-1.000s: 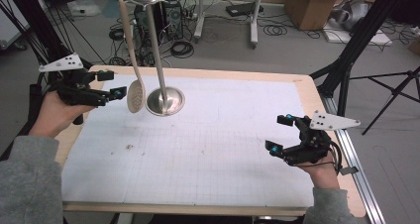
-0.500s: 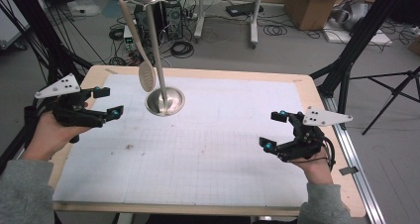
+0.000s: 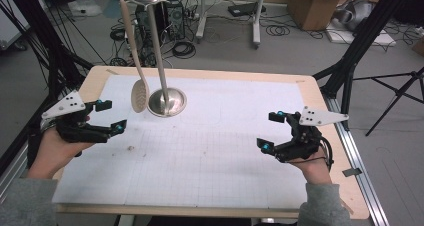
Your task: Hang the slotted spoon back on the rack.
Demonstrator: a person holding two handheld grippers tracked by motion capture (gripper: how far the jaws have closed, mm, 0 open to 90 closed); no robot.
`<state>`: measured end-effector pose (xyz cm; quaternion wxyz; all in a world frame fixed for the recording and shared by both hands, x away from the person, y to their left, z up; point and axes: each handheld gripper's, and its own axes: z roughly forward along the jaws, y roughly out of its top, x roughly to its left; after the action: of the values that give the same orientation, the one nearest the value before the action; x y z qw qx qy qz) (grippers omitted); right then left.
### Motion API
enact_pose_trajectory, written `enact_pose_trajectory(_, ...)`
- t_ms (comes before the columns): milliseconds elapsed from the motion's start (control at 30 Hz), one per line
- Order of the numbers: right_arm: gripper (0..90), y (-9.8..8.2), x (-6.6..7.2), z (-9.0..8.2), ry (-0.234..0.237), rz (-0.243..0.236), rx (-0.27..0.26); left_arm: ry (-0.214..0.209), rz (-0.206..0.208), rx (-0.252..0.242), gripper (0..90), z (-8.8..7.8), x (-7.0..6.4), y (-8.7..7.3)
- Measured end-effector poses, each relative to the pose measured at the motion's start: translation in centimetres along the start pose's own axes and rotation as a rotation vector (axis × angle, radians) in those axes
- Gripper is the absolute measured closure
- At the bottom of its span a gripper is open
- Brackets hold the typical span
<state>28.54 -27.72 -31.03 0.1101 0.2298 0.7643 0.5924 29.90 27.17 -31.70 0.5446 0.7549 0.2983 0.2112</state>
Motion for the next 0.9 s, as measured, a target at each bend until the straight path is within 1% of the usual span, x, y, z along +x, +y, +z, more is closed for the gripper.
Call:
enact_pose_trajectory(67,2.7,0.0,0.0,0.1,0.002,0.002,0.005,-0.009,0.004,0.002,15.7,0.0,-0.2,-0.3)
enact_pose_trajectory(167,2.7,0.0,0.1,0.1,0.004,-0.003,0.003,-0.017,-0.003,-0.008,15.7,0.0,-0.5,-0.6)
enact_pose_trajectory(267,2.7,0.0,0.1,0.1,0.001,-0.004,0.003,-0.017,-0.003,-0.013,15.7,0.1,-0.7,-0.9)
enact_pose_trajectory(367,2.7,0.0,0.1,-0.1,0.000,-0.004,0.001,-0.016,0.005,-0.011,15.6,0.2,-1.1,-1.3)
enact_pose_trajectory(500,2.7,0.0,0.0,-0.2,-0.003,0.001,-0.002,0.008,0.013,-0.024,15.2,0.5,-1.7,-2.3)
enact_pose_trajectory(567,2.7,0.0,0.0,0.0,-0.003,0.003,-0.001,0.017,0.009,-0.038,15.0,0.6,-1.9,-2.9)
enact_pose_trajectory(600,2.7,-0.1,0.1,0.1,-0.002,0.002,-0.001,0.017,0.010,-0.038,15.0,0.7,-1.8,-3.2)
enact_pose_trajectory(633,2.7,-0.1,0.2,0.2,0.003,0.005,0.006,0.015,0.005,-0.018,15.0,0.8,-1.8,-3.3)
enact_pose_trajectory(667,2.7,-0.1,0.2,0.4,0.006,-0.002,0.012,0.024,0.001,-0.009,15.0,0.9,-1.7,-3.3)
enact_pose_trajectory(700,2.8,-0.1,0.3,0.5,0.008,-0.003,0.019,0.027,-0.002,-0.022,15.0,0.8,-1.6,-3.4)
enact_pose_trajectory(733,2.7,-0.1,0.3,0.6,0.008,-0.007,0.024,0.020,-0.008,-0.035,15.0,0.7,-1.6,-3.5)
enact_pose_trajectory(767,2.7,-0.1,0.4,0.7,0.007,-0.005,0.024,0.020,-0.004,-0.031,15.0,0.6,-1.5,-3.6)
enact_pose_trajectory(867,2.7,0.0,0.5,0.6,-0.001,-0.006,0.016,0.039,0.002,-0.007,15.0,0.5,-1.4,-4.1)
enact_pose_trajectory(900,2.7,0.0,0.6,0.5,-0.007,-0.008,0.012,0.040,-0.004,-0.003,15.0,0.5,-1.3,-4.3)
